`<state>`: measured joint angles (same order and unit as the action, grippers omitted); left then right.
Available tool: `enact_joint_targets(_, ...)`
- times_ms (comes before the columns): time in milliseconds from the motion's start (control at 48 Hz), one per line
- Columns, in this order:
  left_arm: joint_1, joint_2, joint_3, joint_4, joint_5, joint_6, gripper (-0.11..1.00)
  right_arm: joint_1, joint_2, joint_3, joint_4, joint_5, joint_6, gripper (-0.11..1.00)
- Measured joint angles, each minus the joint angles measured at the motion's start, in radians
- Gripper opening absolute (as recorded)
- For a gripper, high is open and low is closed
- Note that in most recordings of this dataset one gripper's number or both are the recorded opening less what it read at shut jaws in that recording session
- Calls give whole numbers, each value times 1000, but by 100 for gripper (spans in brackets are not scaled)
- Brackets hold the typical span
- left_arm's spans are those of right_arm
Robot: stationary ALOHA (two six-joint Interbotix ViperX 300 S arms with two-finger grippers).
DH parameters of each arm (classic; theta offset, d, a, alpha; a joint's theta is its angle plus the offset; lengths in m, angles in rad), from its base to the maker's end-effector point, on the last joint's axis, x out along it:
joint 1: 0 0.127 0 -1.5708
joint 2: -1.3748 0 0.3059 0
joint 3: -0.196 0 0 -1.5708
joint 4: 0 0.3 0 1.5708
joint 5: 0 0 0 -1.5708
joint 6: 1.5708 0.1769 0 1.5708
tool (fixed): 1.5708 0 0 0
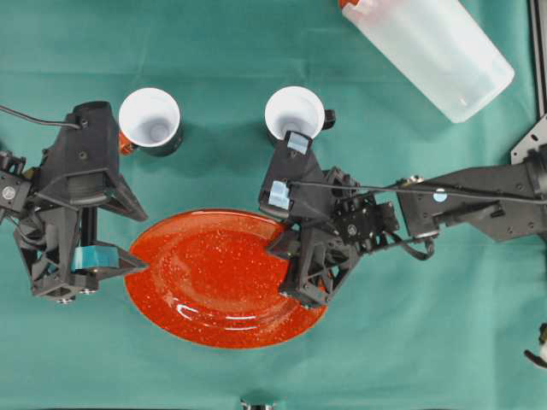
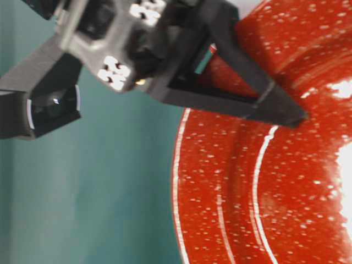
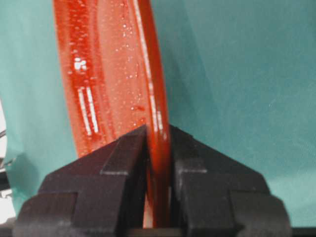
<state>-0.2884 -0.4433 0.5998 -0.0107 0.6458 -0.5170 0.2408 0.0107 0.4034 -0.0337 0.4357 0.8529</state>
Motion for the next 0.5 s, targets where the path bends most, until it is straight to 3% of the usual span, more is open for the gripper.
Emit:
enact_joint_targets(292, 14, -58, 2, 5, 3, 6, 80, -6, 3, 11, 3, 17, 6, 10)
enact_joint_targets(500, 17, -100, -2, 8, 0, 6, 80, -20, 28, 8, -34, 40, 9, 10)
